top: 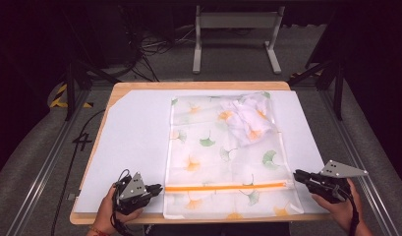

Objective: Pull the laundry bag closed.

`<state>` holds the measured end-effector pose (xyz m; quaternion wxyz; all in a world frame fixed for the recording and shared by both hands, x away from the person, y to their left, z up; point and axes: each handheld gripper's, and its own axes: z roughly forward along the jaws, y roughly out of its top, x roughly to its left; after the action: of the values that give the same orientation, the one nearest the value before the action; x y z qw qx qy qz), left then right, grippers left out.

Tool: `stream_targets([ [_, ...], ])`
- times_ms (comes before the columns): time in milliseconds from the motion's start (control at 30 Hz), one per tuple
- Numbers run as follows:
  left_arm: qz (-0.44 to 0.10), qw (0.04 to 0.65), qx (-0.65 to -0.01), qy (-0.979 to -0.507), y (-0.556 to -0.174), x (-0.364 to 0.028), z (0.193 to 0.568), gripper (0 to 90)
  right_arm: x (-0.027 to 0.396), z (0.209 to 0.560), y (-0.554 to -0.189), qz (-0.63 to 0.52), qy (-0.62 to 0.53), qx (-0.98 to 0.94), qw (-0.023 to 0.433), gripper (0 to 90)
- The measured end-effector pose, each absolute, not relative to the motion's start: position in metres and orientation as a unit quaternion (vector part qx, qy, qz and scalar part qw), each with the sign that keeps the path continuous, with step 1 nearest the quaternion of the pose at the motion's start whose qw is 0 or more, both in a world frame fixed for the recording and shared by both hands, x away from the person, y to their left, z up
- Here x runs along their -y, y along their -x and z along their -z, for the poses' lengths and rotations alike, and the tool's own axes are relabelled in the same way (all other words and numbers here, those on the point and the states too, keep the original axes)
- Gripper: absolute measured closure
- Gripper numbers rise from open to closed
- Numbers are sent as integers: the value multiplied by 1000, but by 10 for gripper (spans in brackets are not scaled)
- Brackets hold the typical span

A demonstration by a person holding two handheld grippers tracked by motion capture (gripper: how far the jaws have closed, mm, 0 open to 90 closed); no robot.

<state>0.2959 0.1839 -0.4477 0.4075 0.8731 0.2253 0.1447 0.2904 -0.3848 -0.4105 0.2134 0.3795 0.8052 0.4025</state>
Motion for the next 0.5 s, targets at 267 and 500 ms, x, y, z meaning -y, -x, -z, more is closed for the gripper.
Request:
stream_targets([
  [267, -175, 406, -244, -863, -298, -195, 445, 740, 391, 412, -293, -394, -386, -795, 252, 716],
  [500, -193, 401, -262, -857, -301, -202, 445, 665, 400, 415, -296, -388, -397, -786, 274, 607],
])
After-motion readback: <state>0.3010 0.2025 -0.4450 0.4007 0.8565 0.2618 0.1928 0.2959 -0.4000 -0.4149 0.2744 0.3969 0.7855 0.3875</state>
